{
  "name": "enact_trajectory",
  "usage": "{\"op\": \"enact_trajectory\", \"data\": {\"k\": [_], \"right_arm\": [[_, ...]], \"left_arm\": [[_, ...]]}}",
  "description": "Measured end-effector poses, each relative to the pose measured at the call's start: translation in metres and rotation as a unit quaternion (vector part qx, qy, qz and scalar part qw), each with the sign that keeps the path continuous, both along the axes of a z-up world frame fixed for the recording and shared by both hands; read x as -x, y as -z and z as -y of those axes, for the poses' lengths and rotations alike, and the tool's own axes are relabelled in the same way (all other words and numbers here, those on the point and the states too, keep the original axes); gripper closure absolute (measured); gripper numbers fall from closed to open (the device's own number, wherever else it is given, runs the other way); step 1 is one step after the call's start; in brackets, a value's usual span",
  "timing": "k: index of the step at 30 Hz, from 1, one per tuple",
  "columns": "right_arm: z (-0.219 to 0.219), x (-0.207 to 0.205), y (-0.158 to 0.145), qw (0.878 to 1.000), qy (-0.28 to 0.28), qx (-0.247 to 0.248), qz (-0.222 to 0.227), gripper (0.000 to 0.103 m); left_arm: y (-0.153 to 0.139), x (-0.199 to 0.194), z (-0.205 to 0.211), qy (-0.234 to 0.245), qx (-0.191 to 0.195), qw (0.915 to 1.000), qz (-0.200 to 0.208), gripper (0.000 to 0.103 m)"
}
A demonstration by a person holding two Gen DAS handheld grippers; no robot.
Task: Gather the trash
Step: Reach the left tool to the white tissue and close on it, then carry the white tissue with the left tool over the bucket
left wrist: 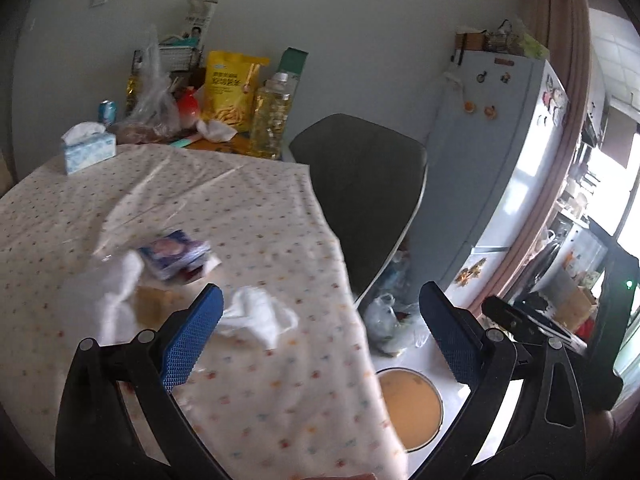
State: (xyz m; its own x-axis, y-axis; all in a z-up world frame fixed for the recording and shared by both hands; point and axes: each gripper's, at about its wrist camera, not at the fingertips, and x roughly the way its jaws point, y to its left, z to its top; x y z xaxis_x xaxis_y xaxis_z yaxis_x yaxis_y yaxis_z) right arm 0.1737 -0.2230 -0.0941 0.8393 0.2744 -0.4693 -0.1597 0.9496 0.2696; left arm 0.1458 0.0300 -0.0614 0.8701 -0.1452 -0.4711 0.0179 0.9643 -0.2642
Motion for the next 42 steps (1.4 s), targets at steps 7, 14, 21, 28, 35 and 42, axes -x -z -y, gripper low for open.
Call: {"op": "enact_trajectory", "data": {"k": [7,14,21,28,35,42], "right_arm": [[-0.043,0.005,-0.007,0.998,-0.054,0.001,-0.014,0.008],[-0.08,0.003,0.0,0.994,-0.1,0.005,-0.043,0.008],[-0.101,-0.002,0.008,0.99,-0.128,-0.001,-0.057,0.008],[-0.115,-0.007,0.012,0.987,-0.148,0.0,-0.07,0.008],[-0.134,-0.013,0.015,0.982,-0.174,0.005,-0.079,0.012],[-0.161,-0.024,0.022,0.977,-0.194,0.018,-0.092,0.016]], "left_arm": [[0.001,0.02,-0.047,-0.028,0.004,0.9996,-0.006,0.006],[0.011,0.027,-0.091,-0.061,-0.002,0.9978,-0.026,0.014],[0.032,0.018,-0.11,-0.083,-0.028,0.9937,-0.069,0.032],[0.048,0.006,-0.116,-0.108,-0.051,0.9874,-0.104,0.077],[0.032,0.022,-0.127,-0.125,-0.04,0.9879,-0.083,0.098],[0.016,0.039,-0.141,-0.144,-0.034,0.9868,-0.066,0.098]]}}
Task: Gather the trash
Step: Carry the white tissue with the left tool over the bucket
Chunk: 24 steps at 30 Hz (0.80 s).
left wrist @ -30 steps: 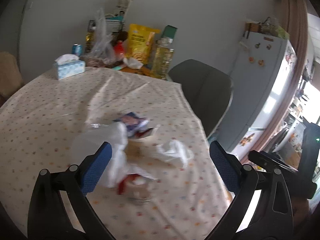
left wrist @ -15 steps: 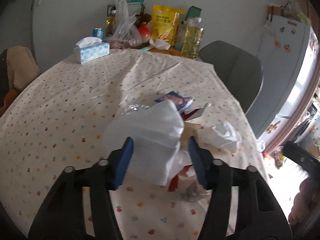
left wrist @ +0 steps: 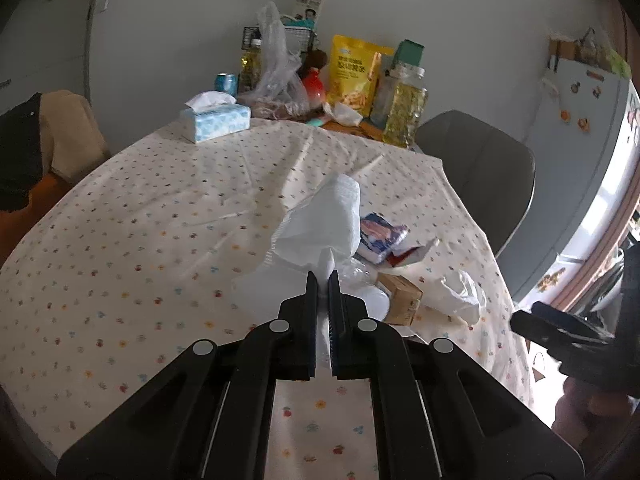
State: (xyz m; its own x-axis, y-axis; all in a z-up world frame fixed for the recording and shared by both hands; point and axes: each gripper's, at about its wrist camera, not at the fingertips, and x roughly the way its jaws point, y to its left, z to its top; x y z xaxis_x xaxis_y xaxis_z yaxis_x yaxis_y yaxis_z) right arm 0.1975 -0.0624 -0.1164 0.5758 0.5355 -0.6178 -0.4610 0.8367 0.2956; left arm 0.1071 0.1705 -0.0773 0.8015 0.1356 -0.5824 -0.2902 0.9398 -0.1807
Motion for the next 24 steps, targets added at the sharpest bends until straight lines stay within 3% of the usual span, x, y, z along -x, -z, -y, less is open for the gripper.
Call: {"op": "enact_trajectory", "data": {"k": [7,8,11,24], "right_arm": [[-0.03,-0.021,0.015,0.999,-0.02,0.019,-0.023,0.027],[-0.034,-0.025,0.02,0.999,-0.027,0.024,-0.031,0.036],[-0.041,-0.035,0.033,0.996,-0.04,0.033,-0.072,0.092],[0.007,-0.005,0.001,0.999,-0.036,0.003,-0.034,0.095]], "left_arm": [[0.0,0.008,-0.009,-0.011,0.009,0.9999,0.003,0.098],[0.0,0.008,-0.009,-0.01,0.009,0.9999,0.003,0.098],[-0.001,0.009,-0.007,-0.007,0.011,0.9999,0.004,0.098],[-0.012,-0.015,0.044,0.053,0.011,0.9984,0.016,0.097]]}}
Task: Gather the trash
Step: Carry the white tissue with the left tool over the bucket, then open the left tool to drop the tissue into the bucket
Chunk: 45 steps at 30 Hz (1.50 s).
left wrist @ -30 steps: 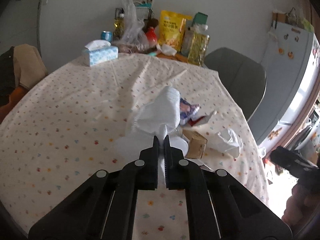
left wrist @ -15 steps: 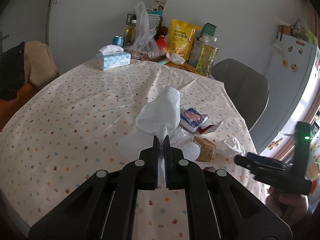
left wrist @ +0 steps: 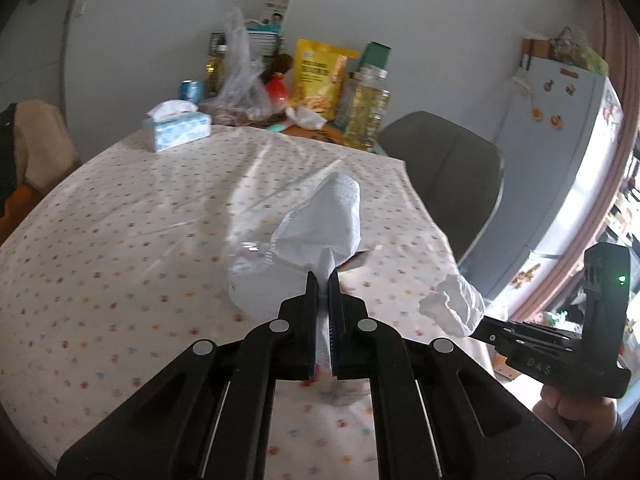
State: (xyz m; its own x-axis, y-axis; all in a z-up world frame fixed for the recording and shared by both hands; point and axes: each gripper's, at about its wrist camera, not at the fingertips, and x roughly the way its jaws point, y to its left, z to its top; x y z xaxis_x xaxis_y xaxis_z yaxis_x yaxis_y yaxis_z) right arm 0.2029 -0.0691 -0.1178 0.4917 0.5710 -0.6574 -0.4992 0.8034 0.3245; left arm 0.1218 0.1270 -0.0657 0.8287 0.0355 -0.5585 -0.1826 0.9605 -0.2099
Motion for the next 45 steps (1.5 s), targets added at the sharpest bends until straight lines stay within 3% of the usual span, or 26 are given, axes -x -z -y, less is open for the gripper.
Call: {"op": "enact_trajectory", "data": {"k": [10,22,32,43,44,45], "right_arm": [[0.074,0.008,-0.012,0.998,0.063,-0.009,0.022,0.095],[0.157,0.007,0.002,0.991,0.134,-0.017,0.011,0.095],[0.222,0.007,0.032,0.98,0.195,-0.019,-0.017,0.092],[0.281,-0.002,0.09,0.965,0.251,-0.012,-0.071,0.092],[0.283,-0.005,0.095,0.965,0.25,-0.015,-0.077,0.088],[0.285,-0.006,0.099,0.965,0.25,-0.016,-0.082,0.068]], "left_arm": [[0.003,-0.035,0.064,0.071,0.0,0.9975,-0.004,0.097],[0.008,-0.069,0.145,0.147,-0.01,0.9888,-0.023,0.098],[0.027,-0.098,0.211,0.198,-0.017,0.9783,-0.056,0.097],[0.058,-0.119,0.268,0.24,-0.022,0.9656,-0.098,0.098],[0.061,-0.12,0.272,0.243,-0.023,0.9645,-0.101,0.098],[0.062,-0.12,0.274,0.244,-0.024,0.9639,-0.103,0.098]]}}
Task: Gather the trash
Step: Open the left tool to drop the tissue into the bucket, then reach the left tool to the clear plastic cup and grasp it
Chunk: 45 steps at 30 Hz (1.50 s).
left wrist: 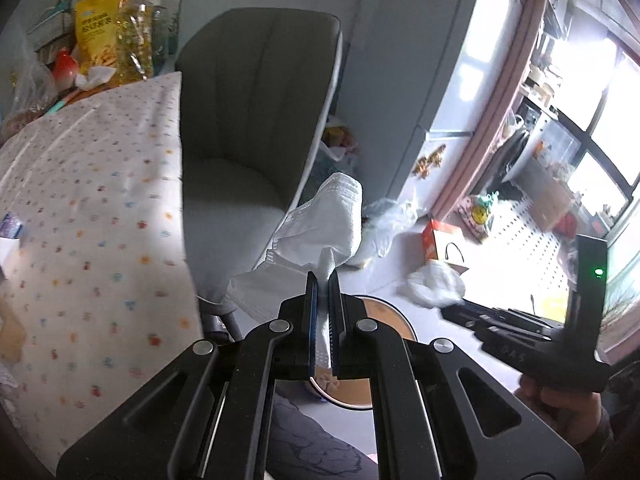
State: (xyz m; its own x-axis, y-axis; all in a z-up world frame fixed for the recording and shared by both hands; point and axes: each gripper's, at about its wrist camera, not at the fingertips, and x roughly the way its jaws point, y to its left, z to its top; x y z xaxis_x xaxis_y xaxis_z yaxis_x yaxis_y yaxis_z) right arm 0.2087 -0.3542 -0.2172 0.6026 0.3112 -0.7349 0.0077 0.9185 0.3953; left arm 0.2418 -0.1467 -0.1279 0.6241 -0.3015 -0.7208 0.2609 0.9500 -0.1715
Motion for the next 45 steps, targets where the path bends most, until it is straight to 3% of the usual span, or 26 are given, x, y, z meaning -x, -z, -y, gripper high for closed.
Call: {"op": "enact_trajectory", "data": {"k": [2,9,19,20,21,22,24,33,45], "right_arm": [[0.005,-0.001,0.007,1.0,0.013,0.007,-0.001,0.037],[0.028,0.006,0.013,0.999,0.035,-0.003,-0.004,0.04],[0.08,0.04,-0.001,0.995,0.096,0.001,0.007,0.04],[0.085,0.044,-0.002,0.995,0.102,0.001,0.007,0.04],[0.09,0.047,-0.003,0.994,0.108,0.001,0.008,0.04],[0.093,0.051,-0.004,0.994,0.113,0.001,0.008,0.04],[0.098,0.054,-0.005,0.993,0.118,0.0,0.01,0.04],[0.078,0.052,-0.012,0.995,0.094,-0.003,0.019,0.039],[0.014,0.041,-0.031,0.999,0.035,-0.003,0.041,0.026]], "left_arm": [[0.004,-0.002,0.005,0.004,-0.004,1.0,-0.005,0.098],[0.012,-0.006,0.026,0.022,-0.011,0.9995,-0.018,0.098],[0.032,-0.003,0.086,0.092,-0.004,0.9946,-0.047,0.097],[0.032,-0.003,0.091,0.099,-0.002,0.994,-0.047,0.093],[0.033,-0.002,0.094,0.1,-0.003,0.9938,-0.048,0.076],[0.032,-0.001,0.096,0.098,-0.001,0.9942,-0.045,0.053],[0.026,0.002,0.091,0.085,0.011,0.9958,-0.031,0.037],[-0.009,0.012,0.045,0.025,0.027,0.9993,0.011,0.017],[-0.047,0.036,-0.041,-0.052,0.039,0.9963,0.057,0.011]]}}
